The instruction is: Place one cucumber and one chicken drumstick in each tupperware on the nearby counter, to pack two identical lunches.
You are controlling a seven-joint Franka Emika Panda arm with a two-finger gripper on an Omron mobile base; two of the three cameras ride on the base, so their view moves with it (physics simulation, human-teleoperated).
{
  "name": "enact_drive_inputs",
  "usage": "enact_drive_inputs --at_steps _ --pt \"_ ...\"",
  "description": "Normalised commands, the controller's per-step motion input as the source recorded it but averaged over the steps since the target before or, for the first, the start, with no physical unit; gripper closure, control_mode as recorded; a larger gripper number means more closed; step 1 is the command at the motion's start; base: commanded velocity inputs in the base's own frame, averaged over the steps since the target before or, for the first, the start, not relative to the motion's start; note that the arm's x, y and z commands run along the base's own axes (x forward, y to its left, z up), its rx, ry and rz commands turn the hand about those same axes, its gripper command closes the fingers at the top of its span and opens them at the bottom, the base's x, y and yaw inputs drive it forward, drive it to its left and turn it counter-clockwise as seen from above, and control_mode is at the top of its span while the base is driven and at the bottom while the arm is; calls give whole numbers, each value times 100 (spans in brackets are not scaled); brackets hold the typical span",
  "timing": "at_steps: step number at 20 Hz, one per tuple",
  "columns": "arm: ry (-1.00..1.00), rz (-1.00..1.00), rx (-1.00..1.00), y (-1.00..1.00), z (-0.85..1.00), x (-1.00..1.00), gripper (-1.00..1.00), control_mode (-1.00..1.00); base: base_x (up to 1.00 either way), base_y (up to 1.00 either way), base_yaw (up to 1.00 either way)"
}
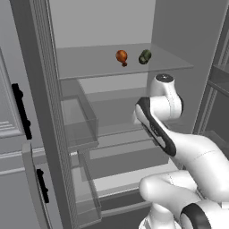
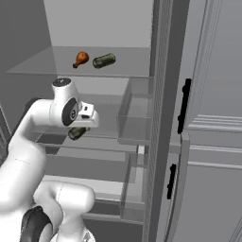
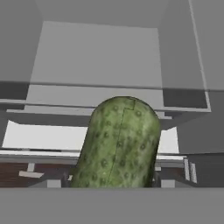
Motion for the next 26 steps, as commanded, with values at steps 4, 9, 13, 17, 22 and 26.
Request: enact_drive_inputs --at_steps 4,9,13,17,22,26 --pt "0 1 6 0 0 -98 100 -100 0 0 0" --pt "1 0 1 0 0 -70 100 -100 0 0 0" --pt "3 0 0 0 0 -49 100 100 -22 0 0" --pt "0 0 0 0 0 0 100 100 -100 0 0" --pt "0 0 0 0 0 0 100 100 -100 17 8" --pt "0 0 0 0 0 0 100 100 -100 53 44"
